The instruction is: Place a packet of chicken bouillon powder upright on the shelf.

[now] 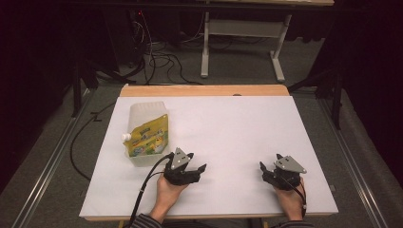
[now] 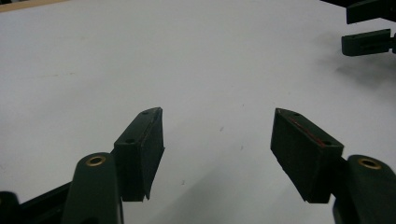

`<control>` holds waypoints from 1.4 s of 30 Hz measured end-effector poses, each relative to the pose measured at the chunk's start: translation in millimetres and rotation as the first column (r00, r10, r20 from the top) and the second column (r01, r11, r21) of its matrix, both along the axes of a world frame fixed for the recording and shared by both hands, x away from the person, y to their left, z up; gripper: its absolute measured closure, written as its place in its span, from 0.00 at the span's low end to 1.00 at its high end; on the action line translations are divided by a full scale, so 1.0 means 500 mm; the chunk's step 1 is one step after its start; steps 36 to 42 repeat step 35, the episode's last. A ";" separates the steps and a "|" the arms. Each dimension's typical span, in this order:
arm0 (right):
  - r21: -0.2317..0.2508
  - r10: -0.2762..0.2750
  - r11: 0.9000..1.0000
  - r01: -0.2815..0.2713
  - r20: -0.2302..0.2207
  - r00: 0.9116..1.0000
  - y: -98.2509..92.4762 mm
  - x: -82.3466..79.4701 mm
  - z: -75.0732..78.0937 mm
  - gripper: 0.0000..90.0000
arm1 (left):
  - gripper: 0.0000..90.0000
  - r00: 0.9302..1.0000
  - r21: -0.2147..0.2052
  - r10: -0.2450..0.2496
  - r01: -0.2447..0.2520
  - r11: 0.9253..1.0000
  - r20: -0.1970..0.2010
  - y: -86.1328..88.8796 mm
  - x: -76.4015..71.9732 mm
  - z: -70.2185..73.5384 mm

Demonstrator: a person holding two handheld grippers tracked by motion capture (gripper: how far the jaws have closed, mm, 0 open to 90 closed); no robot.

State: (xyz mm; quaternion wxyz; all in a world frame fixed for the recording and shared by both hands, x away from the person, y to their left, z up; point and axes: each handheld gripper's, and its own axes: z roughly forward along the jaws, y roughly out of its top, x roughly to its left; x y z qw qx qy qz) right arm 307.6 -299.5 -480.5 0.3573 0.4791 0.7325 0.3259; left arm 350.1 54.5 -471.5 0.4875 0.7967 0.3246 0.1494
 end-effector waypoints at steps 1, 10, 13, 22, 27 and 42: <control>0.000 -0.001 1.000 0.001 0.000 1.000 0.000 0.000 0.000 0.35 | 0.39 1.000 0.003 0.005 -0.005 1.000 0.003 0.000 0.001 -0.002; 0.001 0.000 1.000 0.000 0.002 1.000 -0.001 0.000 0.000 0.35 | 0.39 1.000 0.009 0.021 -0.021 1.000 0.013 -0.006 0.009 -0.012; 0.001 0.002 1.000 -0.002 -0.001 1.000 0.000 0.000 0.000 0.35 | 0.39 0.999 0.002 0.035 -0.035 0.999 0.013 -0.008 0.011 -0.014; 0.004 0.002 1.000 -0.002 0.001 1.000 0.000 0.000 0.000 0.35 | 0.37 0.998 -0.001 0.063 -0.063 0.998 0.026 -0.012 0.013 -0.019; 0.002 0.000 1.000 0.000 -0.004 1.000 0.000 0.000 0.000 0.35 | 0.36 0.997 0.027 0.072 -0.072 0.997 0.021 -0.014 0.009 -0.019; 0.011 0.002 1.000 -0.002 -0.002 1.000 -0.002 0.000 0.000 0.35 | 0.37 0.993 -0.031 0.115 -0.115 0.993 0.003 0.001 0.007 -0.020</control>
